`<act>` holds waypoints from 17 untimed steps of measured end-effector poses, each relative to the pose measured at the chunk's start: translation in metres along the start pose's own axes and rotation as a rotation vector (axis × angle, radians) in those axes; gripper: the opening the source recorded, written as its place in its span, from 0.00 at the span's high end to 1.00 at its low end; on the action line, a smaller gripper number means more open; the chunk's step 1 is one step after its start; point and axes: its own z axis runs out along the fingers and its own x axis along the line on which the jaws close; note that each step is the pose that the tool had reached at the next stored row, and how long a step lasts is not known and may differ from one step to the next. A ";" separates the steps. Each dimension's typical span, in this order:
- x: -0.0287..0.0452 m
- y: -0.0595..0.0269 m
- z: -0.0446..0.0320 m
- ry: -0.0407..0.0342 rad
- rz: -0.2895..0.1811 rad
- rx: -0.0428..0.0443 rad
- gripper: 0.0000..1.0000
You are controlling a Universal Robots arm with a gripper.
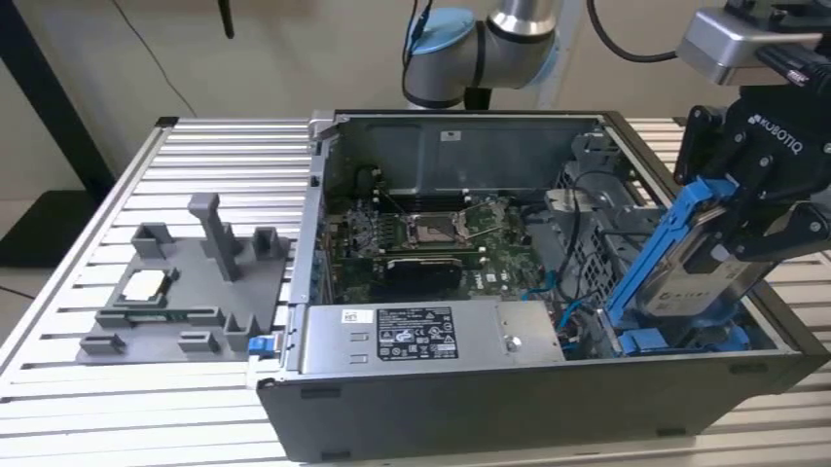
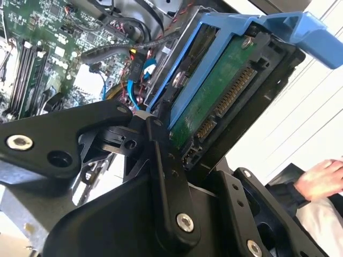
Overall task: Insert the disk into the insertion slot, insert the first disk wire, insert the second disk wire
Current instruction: 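Insert the disk into the insertion slot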
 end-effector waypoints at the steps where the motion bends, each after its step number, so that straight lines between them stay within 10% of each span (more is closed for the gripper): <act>1: -0.0001 -0.0001 0.0007 -0.0011 0.000 0.0000 0.67; 17: -0.0004 -0.0014 0.0249 -0.0043 0.000 0.0000 0.67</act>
